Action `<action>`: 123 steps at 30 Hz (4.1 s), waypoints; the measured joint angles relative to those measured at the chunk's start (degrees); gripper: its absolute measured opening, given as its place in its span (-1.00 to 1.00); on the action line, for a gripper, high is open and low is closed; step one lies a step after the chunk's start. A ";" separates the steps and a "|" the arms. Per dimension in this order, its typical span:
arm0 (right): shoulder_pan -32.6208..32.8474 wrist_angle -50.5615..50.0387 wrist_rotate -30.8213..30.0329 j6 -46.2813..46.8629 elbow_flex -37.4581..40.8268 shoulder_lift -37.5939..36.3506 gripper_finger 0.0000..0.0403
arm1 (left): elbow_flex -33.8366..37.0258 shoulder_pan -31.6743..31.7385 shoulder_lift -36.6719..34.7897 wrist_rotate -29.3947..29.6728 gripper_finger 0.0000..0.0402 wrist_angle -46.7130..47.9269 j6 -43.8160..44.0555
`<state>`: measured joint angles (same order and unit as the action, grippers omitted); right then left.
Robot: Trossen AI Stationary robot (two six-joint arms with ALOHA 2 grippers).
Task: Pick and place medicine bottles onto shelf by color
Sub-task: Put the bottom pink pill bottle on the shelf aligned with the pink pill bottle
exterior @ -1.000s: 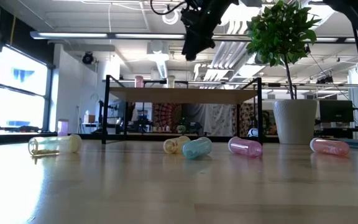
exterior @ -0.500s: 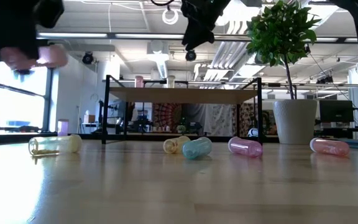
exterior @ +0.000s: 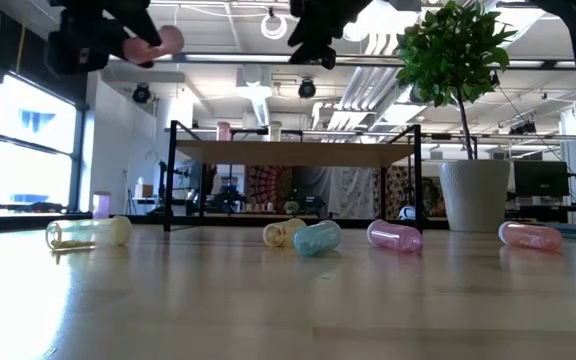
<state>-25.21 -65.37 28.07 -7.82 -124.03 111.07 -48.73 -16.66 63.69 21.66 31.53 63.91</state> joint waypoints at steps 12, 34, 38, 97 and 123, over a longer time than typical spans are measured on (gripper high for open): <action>0.49 10.77 13.54 -1.24 0.00 0.02 -0.15 | 0.00 13.11 -6.80 0.01 -0.48 -5.61 -20.72; 3.07 28.91 9.45 -0.06 0.00 0.04 0.04 | 0.02 27.26 -6.81 -0.47 -0.48 -21.10 -48.93; 3.78 29.23 9.45 0.29 0.00 0.07 0.04 | 0.02 28.00 -6.81 -0.45 -0.48 -23.05 -52.45; 8.98 30.93 -0.98 -1.43 0.00 3.02 -0.47 | 0.02 28.30 -6.81 -0.41 -0.30 -28.34 -56.65; -1.16 26.17 -1.44 -3.65 0.00 -4.28 -0.47 | 0.01 28.31 -10.58 7.75 0.28 -24.28 -53.60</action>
<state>-26.37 -39.20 26.63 -11.46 -124.03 106.78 -48.72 11.65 53.11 29.41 7.25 10.32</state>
